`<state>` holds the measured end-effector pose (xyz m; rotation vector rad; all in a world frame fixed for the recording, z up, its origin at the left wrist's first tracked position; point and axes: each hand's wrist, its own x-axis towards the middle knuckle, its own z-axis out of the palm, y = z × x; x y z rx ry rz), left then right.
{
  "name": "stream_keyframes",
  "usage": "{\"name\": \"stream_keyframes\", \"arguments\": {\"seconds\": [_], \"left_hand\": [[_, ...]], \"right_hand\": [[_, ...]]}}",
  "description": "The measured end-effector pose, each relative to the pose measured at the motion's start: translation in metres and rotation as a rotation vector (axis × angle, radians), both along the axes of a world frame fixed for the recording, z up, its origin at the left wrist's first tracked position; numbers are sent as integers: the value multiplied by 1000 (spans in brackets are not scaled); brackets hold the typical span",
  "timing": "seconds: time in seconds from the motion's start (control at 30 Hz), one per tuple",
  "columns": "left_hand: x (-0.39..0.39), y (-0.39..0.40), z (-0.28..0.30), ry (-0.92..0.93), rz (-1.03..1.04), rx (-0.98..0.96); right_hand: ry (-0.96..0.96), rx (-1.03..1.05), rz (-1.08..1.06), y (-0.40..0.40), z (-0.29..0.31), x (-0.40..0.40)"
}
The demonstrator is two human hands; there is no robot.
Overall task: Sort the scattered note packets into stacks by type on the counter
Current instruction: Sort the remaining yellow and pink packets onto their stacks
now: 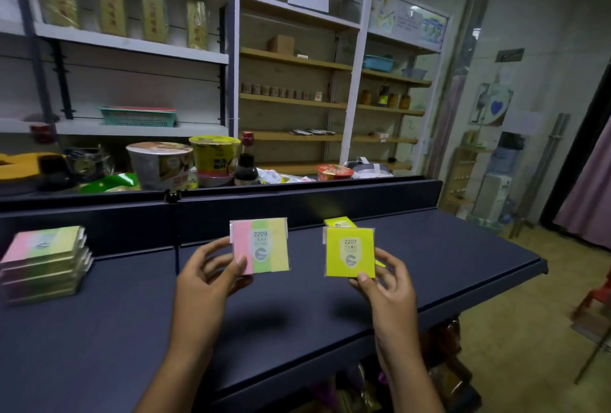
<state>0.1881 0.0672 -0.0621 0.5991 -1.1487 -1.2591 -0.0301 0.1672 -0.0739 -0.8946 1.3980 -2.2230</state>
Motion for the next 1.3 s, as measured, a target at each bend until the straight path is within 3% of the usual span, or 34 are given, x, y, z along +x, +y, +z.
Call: {"name": "stream_keyframes", "arguments": {"seconds": [0.27, 0.77, 1.3], "left_hand": [[67, 38, 8, 2, 118, -42], [177, 137, 7, -171, 374, -78], [342, 114, 11, -170, 577, -36]], "right_hand": [[27, -21, 131, 16, 9, 50], [74, 10, 396, 60, 19, 151], [255, -27, 623, -2, 31, 311]]}}
